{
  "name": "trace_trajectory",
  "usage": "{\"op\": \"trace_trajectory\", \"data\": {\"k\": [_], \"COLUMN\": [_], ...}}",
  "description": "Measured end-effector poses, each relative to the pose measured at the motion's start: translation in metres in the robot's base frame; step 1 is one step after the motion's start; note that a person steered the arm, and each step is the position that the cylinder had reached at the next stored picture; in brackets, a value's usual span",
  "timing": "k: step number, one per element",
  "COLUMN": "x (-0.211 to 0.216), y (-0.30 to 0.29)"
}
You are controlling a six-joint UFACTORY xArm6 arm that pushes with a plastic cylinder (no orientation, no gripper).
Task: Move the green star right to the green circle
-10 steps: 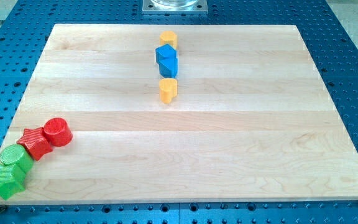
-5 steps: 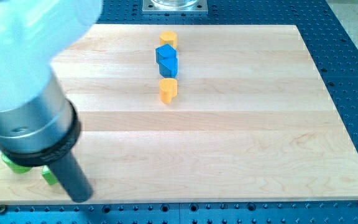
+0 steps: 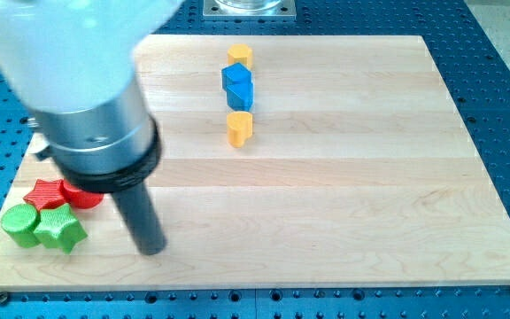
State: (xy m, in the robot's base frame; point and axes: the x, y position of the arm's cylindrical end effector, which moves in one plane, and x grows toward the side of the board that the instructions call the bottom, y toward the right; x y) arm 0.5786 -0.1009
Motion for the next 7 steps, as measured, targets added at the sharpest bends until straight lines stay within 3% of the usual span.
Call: {"op": "trace_trajectory", "data": {"k": [5,7], "x": [-0.004,-0.041], "y": [0.011,0.041]}}
